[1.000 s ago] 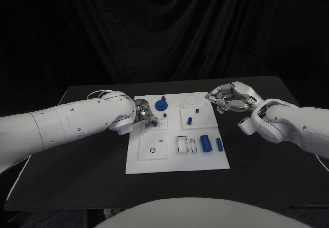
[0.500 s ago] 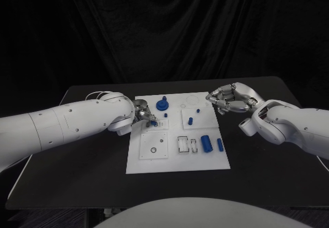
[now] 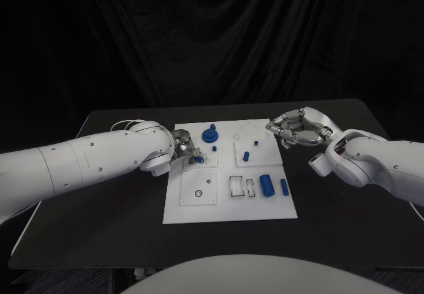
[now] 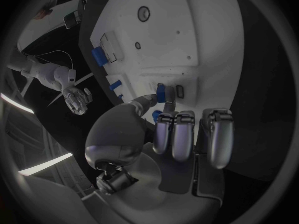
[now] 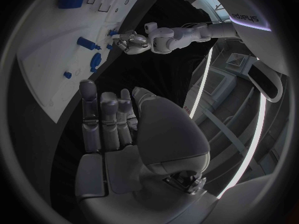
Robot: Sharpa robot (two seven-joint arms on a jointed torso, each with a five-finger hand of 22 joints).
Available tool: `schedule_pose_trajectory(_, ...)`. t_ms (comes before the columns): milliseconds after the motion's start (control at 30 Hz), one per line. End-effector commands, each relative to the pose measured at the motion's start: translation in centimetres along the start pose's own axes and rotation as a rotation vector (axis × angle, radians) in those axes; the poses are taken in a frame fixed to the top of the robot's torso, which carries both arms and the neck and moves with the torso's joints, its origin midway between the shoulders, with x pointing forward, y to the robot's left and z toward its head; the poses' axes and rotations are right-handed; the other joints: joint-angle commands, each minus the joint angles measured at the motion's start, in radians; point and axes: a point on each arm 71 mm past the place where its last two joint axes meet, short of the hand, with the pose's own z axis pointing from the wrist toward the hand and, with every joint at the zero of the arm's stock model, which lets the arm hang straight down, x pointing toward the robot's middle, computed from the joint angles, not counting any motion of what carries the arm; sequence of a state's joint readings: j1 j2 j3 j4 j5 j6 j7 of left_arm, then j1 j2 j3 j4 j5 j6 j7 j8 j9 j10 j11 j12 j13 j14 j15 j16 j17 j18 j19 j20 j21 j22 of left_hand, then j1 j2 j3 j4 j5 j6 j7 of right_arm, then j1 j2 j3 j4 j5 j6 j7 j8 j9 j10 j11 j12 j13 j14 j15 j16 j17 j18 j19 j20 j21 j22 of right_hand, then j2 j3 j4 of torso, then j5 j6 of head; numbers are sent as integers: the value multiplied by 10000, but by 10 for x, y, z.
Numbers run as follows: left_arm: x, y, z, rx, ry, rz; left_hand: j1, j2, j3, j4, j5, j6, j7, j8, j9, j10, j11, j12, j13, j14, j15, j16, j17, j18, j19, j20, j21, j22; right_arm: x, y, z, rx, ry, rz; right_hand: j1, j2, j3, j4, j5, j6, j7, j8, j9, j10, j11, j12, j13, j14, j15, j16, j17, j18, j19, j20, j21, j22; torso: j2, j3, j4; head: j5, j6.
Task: Assemble the parts on the task board
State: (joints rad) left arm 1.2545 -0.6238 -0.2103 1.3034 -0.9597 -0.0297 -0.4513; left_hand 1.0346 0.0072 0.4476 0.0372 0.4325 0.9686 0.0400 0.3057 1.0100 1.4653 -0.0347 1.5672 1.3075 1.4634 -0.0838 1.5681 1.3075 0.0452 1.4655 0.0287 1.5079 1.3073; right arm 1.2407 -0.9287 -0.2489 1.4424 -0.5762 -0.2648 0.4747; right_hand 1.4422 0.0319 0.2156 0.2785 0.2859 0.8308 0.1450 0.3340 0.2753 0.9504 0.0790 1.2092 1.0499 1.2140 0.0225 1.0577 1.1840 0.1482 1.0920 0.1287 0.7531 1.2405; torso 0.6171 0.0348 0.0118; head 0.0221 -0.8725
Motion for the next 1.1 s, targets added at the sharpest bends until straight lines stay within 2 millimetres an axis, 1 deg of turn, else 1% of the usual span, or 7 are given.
schedule_pose_trajectory(33,4,0,1,97,37,-15,-52,97,424,-377,-60,-7,0,-65,-11,1055,14,36,2633,1074,-8,27,2633,-48,6,-4,-54,855,1,-2,-1,172,86,80,72,-14,61,-17,33,-64,18,60,-8,-90,-14,-8,-8,-27,-20,-33,-10,174,-51,8,-43,-12,-3,5,3,-5,-2)
schedule_pose_trajectory(233,6,-1,2,116,26,-38,-89,101,443,-365,-128,7,7,-103,-24,1055,21,36,2633,1074,-4,27,2633,-44,-5,1,-64,838,2,-2,-1,168,94,84,72,-14,61,-17,33,-64,18,60,-8,-90,-14,-8,-8,-27,-20,-33,-10,174,-51,8,-43,-12,1,-1,1,-7,-2)
schedule_pose_trajectory(267,6,-1,2,121,24,-44,-105,98,449,-363,-174,10,9,-122,-30,1055,23,36,2633,1074,-1,27,2633,-42,-9,3,-68,831,2,-2,-1,169,96,85,72,-14,61,-17,33,-64,18,60,-8,-90,-14,-8,-8,-27,-20,-33,-10,174,-51,8,-43,-12,2,-3,1,-3,-2)
schedule_pose_trajectory(333,7,-1,2,137,22,-59,-170,105,466,-344,-423,52,13,-195,-45,1055,29,36,2633,1074,7,27,2633,-42,-7,13,-73,836,2,-2,-1,174,100,86,72,-14,61,-17,33,-64,18,60,-8,-90,-14,-8,-8,-27,-20,-33,-10,174,-51,8,-43,-12,2,-7,-3,5,-2)
schedule_pose_trajectory(400,8,-1,3,164,6,-82,-190,111,467,-333,-482,65,13,-212,-48,1055,31,36,2633,1074,9,27,2633,-40,-13,15,-78,827,2,-2,-1,181,104,88,72,-14,61,-17,33,-64,18,60,-8,-90,-14,-8,-8,-27,-20,-33,-10,174,-51,8,-43,-12,-1,-8,-9,9,-2)
schedule_pose_trajectory(800,11,-1,4,314,-99,-182,-181,148,523,-350,-408,117,1,-238,-43,1055,22,36,2633,1074,5,27,2633,-44,2,16,-73,850,2,-2,-1,238,145,108,64,-18,62,-14,32,-67,20,76,-7,-84,-11,1,-9,-46,-17,-47,-32,172,-49,9,-51,-9,3,2,1,-29,-2)
schedule_pose_trajectory(1100,11,0,4,317,-223,-255,-197,168,531,-332,-401,148,2,-239,-40,1055,23,36,2633,1074,4,27,2633,-45,4,15,-72,854,2,-3,-1,279,176,122,64,-18,62,-14,32,-67,20,76,-7,-84,-11,1,-9,-46,-17,-47,-32,172,-49,9,-51,-9,8,2,-9,-29,-2)
